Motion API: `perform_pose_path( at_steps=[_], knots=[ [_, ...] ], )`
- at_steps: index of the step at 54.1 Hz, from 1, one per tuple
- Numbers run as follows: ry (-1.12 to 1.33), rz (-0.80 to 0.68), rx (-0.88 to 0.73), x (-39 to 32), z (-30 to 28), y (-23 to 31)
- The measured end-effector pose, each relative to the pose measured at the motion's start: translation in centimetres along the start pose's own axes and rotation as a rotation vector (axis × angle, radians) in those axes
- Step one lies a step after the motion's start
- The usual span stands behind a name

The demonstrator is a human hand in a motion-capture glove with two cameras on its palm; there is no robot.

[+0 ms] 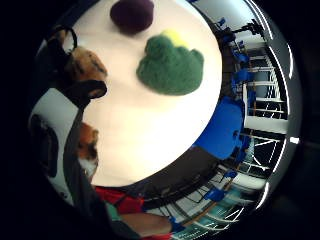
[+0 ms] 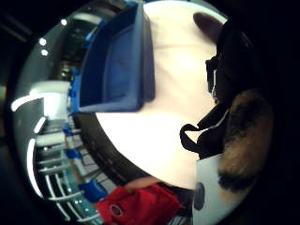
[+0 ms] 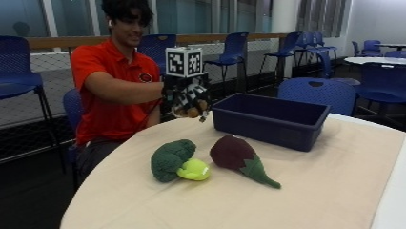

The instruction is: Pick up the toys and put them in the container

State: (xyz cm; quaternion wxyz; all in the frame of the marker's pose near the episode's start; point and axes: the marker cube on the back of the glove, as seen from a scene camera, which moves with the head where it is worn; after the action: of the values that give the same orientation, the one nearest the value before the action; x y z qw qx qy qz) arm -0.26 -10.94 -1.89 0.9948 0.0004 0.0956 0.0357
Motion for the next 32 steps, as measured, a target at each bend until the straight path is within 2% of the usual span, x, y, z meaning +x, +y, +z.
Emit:
perform_pose_path(
  at_steps=[8,16,23,27,32],
  knots=[
    [-0.02,-0.051,0.052,-3.8,-5.2,-3.8],
    [-0.04,-0.176,0.106,-10.3,-8.4,-9.0],
    [-0.071,-0.168,0.108,-13.4,-8.9,-13.1],
    [-0.062,-0.279,0.132,-15.1,-8.2,-15.0],
    [-0.157,-0.224,0.112,-17.9,-7.2,-15.8]
  ],
)
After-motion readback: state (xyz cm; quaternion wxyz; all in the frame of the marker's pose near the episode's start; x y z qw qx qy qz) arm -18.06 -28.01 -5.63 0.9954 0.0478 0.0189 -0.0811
